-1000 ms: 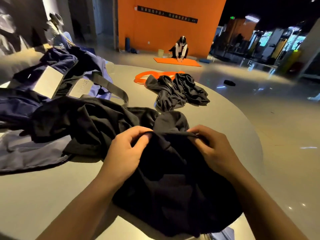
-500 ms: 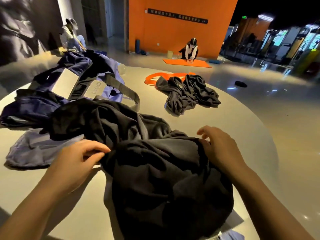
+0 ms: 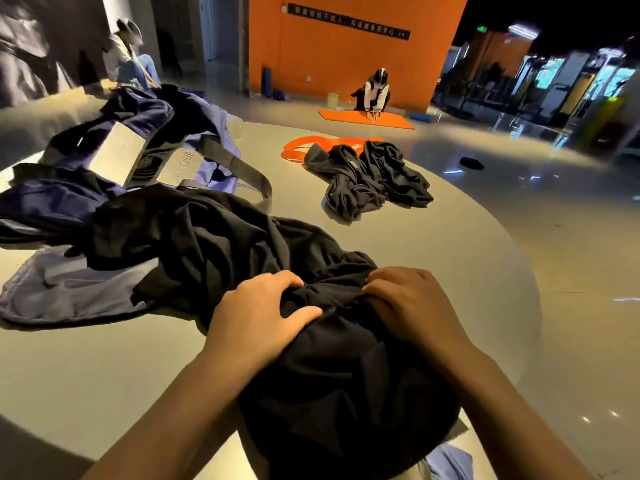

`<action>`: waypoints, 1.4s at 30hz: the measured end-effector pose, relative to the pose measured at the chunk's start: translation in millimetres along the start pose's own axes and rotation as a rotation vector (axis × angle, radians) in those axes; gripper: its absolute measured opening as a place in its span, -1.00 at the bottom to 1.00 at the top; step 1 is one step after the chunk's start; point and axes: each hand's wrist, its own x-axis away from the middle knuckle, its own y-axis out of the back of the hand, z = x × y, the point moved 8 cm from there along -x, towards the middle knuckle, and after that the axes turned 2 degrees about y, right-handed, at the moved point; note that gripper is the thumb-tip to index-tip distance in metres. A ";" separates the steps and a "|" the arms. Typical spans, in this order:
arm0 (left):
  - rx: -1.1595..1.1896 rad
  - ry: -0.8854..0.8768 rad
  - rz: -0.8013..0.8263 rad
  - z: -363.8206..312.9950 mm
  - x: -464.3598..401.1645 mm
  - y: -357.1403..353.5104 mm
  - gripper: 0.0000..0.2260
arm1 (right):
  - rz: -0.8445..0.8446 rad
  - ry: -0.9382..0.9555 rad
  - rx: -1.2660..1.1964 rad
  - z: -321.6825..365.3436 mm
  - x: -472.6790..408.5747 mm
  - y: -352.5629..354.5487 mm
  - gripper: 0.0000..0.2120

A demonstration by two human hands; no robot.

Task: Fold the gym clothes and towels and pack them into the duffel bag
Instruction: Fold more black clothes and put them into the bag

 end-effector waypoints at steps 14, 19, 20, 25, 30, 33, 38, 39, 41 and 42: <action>0.470 -0.266 -0.410 18.9 -2.7 75.0 -0.55 | -0.335 -0.645 -0.873 -84.6 -21.1 67.8 -0.76; 0.047 -0.139 -0.278 51.2 1.1 41.7 -0.77 | 0.046 -0.756 -0.437 -102.3 2.6 -10.0 -0.89; 0.062 -0.168 -0.356 44.7 4.9 51.5 -0.76 | -0.011 -0.730 -0.366 -102.4 3.4 -5.3 -0.88; 0.140 -0.502 -0.358 -38.5 10.1 68.2 -0.76 | -0.286 -0.492 -0.277 -76.5 7.5 47.1 -0.88; -0.182 -0.344 0.084 -52.4 -26.1 -14.0 -0.70 | 0.146 -0.183 -0.222 -32.7 23.6 12.0 -0.70; 0.032 -0.277 -0.020 -39.3 -32.3 -15.4 -0.78 | 0.024 -0.263 -0.255 -44.8 26.0 10.1 -0.84; 0.627 -0.218 -0.115 -43.3 -53.5 29.7 -0.88 | -0.196 -0.468 -0.742 -58.8 -14.5 54.2 -0.74; 0.728 -0.212 -0.131 -50.5 -58.9 42.6 -0.86 | -0.225 -0.466 -0.819 -56.8 -27.9 65.0 -0.74; 0.909 -0.240 -0.159 -66.6 -67.0 69.9 -0.84 | -0.294 -0.434 -0.973 -52.4 -52.1 91.0 -0.75; 0.968 -0.264 -0.175 -72.5 -69.3 83.9 -0.84 | -0.319 -0.409 -1.024 -52.1 -61.1 103.0 -0.76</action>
